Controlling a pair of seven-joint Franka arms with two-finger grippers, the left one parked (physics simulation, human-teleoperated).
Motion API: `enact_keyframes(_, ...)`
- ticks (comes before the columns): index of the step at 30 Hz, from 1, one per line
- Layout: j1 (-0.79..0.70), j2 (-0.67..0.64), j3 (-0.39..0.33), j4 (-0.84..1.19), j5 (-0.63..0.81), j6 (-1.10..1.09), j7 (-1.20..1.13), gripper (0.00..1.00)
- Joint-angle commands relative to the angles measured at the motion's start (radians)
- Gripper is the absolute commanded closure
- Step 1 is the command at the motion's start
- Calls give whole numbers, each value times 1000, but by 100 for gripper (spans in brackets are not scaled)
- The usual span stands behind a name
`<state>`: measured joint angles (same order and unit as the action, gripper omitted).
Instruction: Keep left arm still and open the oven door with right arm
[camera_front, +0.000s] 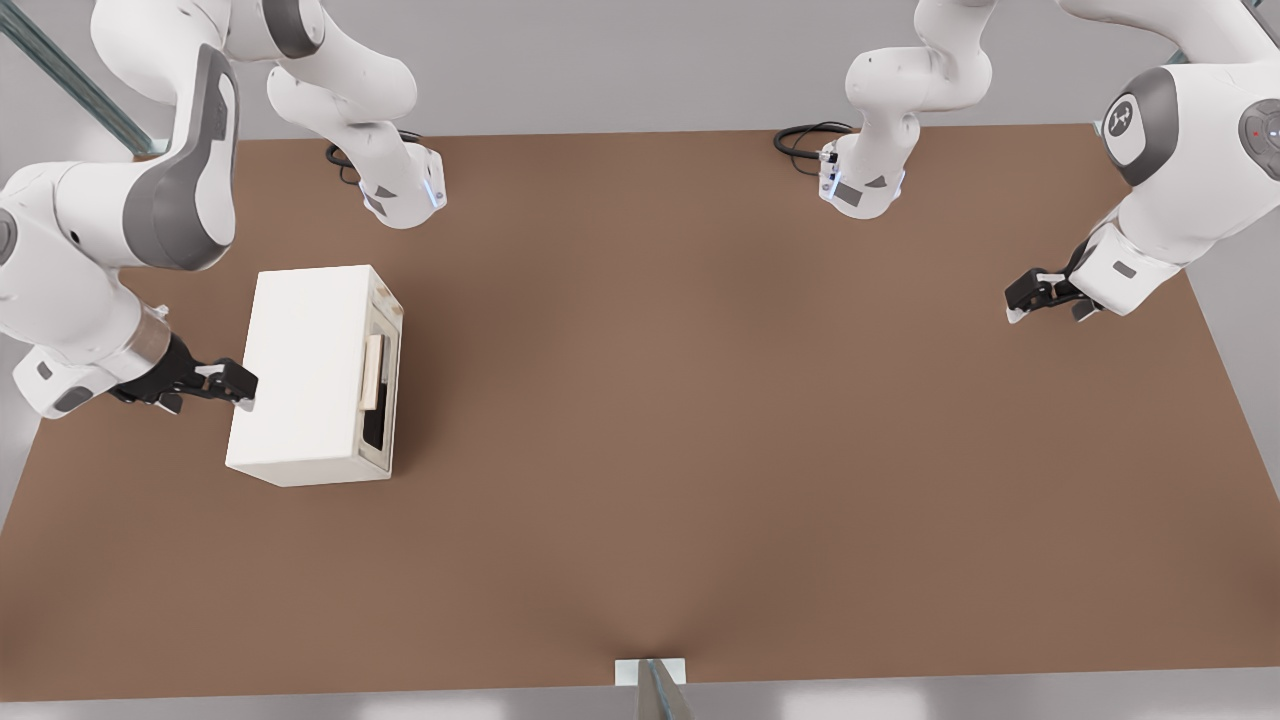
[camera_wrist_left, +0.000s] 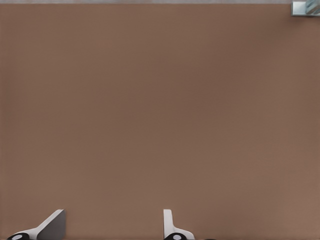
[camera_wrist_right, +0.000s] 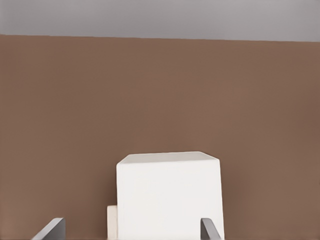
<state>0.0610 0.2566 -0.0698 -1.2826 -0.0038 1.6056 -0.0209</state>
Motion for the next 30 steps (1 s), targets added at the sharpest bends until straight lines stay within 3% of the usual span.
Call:
enact_keyframes(1,3,0,4,2,-5,-13,-22,0)
enact_keyframes(2,5,0,7,-6,-39,-29,-24,0)
enact_keyframes(4,127,0,47,-29,-362,-153,-24,0)
enact_keyframes(6,226,0,77,-99,-553,-193,-16,0)
enact_keyframes(7,252,0,137,-181,-680,-199,44,0)
enact_keyframes(9,253,-3,261,-333,-803,-201,343,0)
enact_keyframes(10,253,-3,289,-380,-820,-201,438,13)
enact_keyframes(11,253,-2,314,-425,-837,-202,499,56)
enact_keyframes(13,253,-3,354,-507,-838,-190,683,79)
enact_keyframes(15,253,-3,370,-577,-838,-145,828,93)
enact_keyframes(17,247,-16,369,-641,-864,-99,881,98)
enact_keyframes(21,195,-82,370,-822,-889,71,1007,98)
enact_keyframes(30,164,-57,369,-828,-917,163,1078,98)
